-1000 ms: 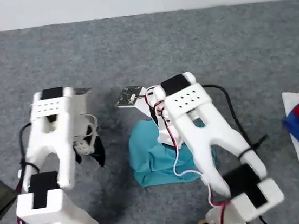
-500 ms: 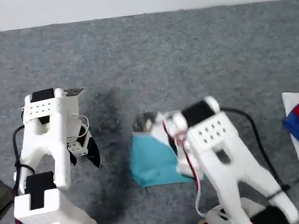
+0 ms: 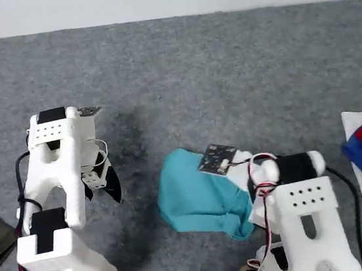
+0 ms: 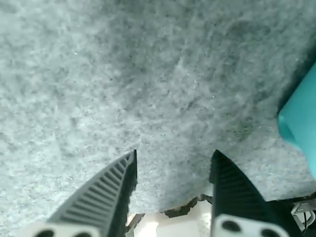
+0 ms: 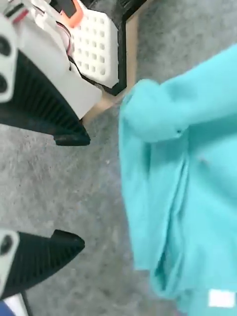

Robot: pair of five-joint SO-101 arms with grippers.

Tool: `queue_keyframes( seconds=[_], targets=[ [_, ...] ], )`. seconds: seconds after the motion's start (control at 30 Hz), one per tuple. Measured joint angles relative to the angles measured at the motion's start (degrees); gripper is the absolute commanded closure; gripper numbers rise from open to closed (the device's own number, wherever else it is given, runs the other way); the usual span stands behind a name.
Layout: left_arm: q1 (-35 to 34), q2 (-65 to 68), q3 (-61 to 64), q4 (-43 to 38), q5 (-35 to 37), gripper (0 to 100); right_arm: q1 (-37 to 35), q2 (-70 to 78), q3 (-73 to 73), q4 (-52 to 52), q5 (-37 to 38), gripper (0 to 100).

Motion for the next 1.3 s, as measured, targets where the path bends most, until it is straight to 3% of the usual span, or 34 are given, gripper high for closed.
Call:
queue_keyframes(
  seconds=[0.17,0.33,0.57,0.63,1.07,1.3],
  targets=[
    [0.0,0.0,0.0,0.0,0.0,77,1.6,3.1,-3.8,-4.4,0.2,71.5],
    [0.0,0.0,0.0,0.0,0.0,77,2.3,16.6,-8.9,-10.9,-1.1,71.6],
    [0.0,0.0,1.1,0.0,0.0,77,0.6,39.0,-25.5,-10.5,-7.9,84.7],
    [0.0,0.0,2.0,0.0,0.0,77,-1.1,42.4,-28.6,-8.0,-8.3,84.5],
    [0.0,0.0,3.4,0.0,0.0,77,-10.2,43.5,-30.2,-5.6,-8.7,82.2],
    [0.0,0.0,3.4,0.0,0.0,77,-11.8,43.5,-21.6,-12.3,-8.7,82.4]
  ],
)
